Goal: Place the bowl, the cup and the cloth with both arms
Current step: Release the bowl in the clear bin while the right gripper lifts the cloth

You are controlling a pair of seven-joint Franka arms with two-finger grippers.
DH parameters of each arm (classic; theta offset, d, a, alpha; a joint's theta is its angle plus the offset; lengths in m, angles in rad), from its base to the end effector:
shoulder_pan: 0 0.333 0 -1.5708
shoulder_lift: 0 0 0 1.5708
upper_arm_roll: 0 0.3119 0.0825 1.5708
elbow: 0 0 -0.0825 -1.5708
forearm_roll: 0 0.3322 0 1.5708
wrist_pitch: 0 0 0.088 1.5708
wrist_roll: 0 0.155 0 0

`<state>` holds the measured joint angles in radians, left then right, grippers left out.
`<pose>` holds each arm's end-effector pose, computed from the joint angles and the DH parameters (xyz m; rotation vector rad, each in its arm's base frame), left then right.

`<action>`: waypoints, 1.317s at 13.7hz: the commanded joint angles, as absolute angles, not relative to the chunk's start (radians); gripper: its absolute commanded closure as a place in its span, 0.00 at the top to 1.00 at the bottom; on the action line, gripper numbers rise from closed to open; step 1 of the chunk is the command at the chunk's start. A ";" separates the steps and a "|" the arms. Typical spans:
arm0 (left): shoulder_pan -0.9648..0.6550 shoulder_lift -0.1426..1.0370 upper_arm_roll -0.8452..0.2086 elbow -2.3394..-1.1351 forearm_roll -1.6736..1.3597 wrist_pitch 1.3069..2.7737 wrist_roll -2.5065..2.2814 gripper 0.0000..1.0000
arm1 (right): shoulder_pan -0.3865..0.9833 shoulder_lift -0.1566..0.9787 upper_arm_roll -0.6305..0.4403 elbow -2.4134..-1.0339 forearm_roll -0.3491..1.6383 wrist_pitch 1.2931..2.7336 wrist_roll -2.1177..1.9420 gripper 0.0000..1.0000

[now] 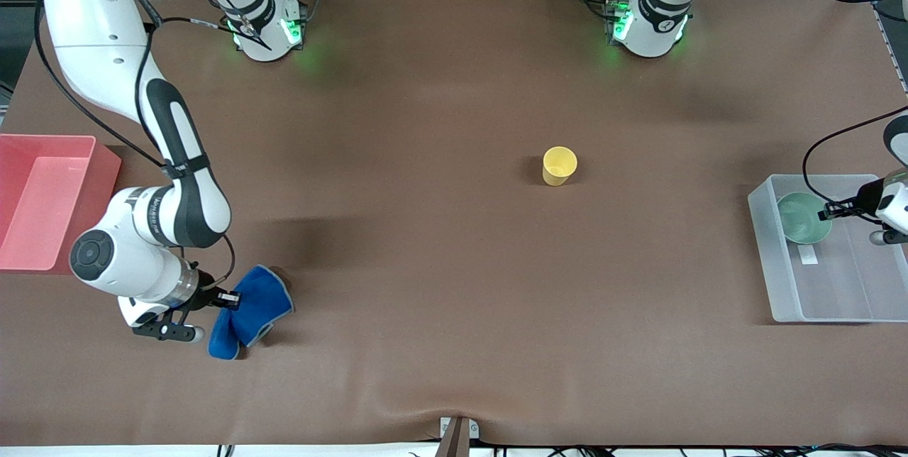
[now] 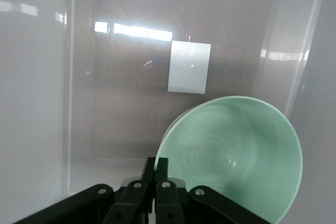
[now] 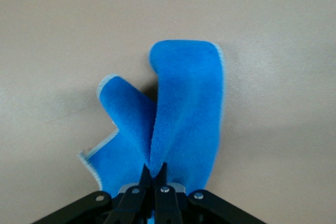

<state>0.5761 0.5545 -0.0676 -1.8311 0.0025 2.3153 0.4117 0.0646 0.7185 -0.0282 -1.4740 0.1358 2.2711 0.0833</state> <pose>0.5226 0.2934 0.2095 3.0754 0.1599 -0.0720 0.6848 0.0364 0.2399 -3.0403 0.1867 -0.1123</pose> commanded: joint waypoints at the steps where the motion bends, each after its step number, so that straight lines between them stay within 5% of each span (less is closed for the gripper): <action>1: 0.568 0.554 -0.075 -1.830 0.012 2.332 0.472 0.61 | 0.066 0.643 -0.029 -1.491 0.095 2.188 0.083 0.00; 2: 0.566 0.554 -0.075 -1.821 0.023 2.332 0.480 0.73 | 0.064 0.618 -0.029 -1.491 0.081 2.156 0.083 0.00; 6: 0.568 0.534 -0.075 -1.752 0.047 2.275 0.531 0.95 | 0.058 0.554 -0.032 -1.491 0.069 2.039 0.080 0.00; 12: 0.555 0.437 -0.207 -1.589 0.032 1.936 0.491 1.00 | 0.022 0.448 -0.032 -1.485 -0.021 1.892 0.014 0.00; 18: 0.552 0.391 -0.423 -1.598 0.037 1.836 0.165 1.00 | -0.113 0.397 -0.037 -1.356 -0.132 1.705 -0.256 0.00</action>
